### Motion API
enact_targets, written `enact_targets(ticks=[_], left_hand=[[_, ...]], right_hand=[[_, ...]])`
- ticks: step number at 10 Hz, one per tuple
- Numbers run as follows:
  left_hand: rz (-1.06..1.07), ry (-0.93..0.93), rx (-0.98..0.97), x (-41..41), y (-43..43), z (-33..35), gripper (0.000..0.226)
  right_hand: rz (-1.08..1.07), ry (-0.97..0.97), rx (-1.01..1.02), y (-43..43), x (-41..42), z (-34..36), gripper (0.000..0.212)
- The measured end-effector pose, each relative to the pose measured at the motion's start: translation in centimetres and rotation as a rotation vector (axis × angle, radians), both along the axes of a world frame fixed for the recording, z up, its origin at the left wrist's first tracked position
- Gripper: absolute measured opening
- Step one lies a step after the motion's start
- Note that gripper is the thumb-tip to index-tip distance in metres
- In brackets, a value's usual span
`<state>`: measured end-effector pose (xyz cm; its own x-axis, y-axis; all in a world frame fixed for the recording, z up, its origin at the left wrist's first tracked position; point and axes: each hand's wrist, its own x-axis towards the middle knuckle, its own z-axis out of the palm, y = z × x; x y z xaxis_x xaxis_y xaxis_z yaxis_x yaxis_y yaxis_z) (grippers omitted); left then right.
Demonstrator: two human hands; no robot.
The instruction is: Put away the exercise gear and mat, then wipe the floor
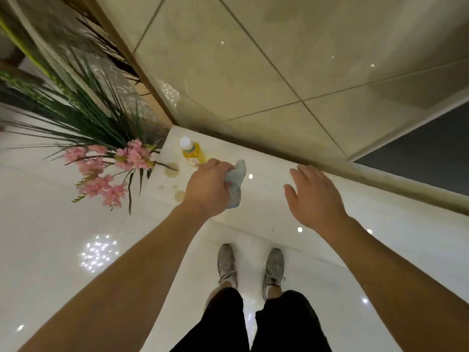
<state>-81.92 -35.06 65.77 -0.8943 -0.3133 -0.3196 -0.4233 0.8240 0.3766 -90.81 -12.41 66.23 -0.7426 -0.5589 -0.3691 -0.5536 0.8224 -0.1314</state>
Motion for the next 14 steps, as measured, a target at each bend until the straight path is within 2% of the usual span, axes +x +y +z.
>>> enact_targets(ticks=[2,4,7,9,11,14], left_hand=[[-0.098,-0.027,0.003,-2.3,-2.0,-6.2,0.030],[-0.127,-0.055,0.005,-2.8,-2.7,-14.0,0.022],[-0.142,-0.045,0.006,-4.0,-1.4,-23.6,0.039],[-0.120,-0.003,0.003,-4.0,-0.8,-29.1,0.043],[-0.233,-0.037,-0.003,-3.0,-0.2,-31.2,0.064],[-0.231,-0.029,-0.018,-2.5,0.0,-30.8,0.074]], right_hand=[[-0.053,-0.045,0.039,-1.2,-0.2,-5.8,0.052],[-0.071,-0.064,0.046,-1.8,-0.7,-13.0,0.056],[-0.148,-0.089,0.017,-1.8,-1.5,-22.6,0.056],[-0.143,-0.080,0.001,-1.1,-1.2,-26.9,0.061],[-0.156,-0.109,0.007,-0.6,-1.0,-28.5,0.058],[-0.180,-0.113,-0.004,-0.1,-1.3,-28.5,0.061]])
